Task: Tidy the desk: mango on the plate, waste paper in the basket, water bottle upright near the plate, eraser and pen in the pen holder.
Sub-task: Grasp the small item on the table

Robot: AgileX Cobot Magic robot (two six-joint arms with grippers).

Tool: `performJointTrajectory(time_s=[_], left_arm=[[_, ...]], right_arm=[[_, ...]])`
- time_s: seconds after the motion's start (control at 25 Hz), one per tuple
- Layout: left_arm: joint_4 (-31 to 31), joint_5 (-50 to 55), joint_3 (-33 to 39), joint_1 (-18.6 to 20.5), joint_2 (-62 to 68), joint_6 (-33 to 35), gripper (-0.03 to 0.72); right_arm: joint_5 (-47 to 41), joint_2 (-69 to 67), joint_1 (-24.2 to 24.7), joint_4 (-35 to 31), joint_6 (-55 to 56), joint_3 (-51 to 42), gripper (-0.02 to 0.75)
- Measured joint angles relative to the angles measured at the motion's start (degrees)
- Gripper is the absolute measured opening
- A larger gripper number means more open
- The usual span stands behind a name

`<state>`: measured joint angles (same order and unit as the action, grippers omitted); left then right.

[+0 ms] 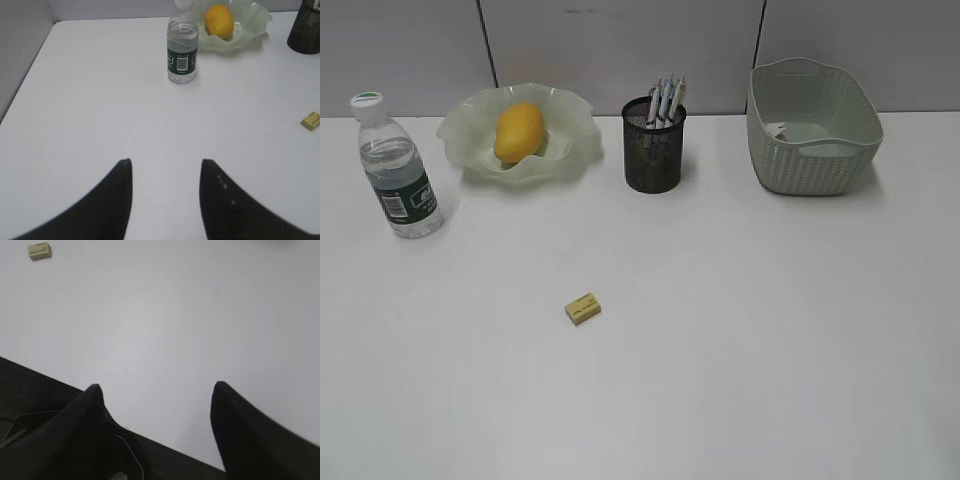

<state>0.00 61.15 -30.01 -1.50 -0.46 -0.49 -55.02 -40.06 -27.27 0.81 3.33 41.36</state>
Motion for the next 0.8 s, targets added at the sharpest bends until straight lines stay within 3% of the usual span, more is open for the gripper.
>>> performJointTrajectory(time_s=[0.24,0.4,0.52,0.8], left_arm=[[0.0,0.0,0.0,0.0,0.0,0.0,0.356],[0.0,0.0,0.0,0.0,0.0,0.0,0.446],[-0.49,-0.02,-0.3,0.0,0.43,0.0,0.501],[-4.57,-1.55,-5.21,0.0,8.69,3.51,0.517]], right_arm=[[-2.84,17.17,0.0,0.0,-0.1,-6.24,0.531],[-4.88,25.38,0.0,0.0,-0.33,-7.83,0.531],[-6.88,28.38,-0.01,0.37,-0.34,-8.43,0.533],[-9.24,29.02,-0.12,3.05,-0.4,-9.55,0.533]])
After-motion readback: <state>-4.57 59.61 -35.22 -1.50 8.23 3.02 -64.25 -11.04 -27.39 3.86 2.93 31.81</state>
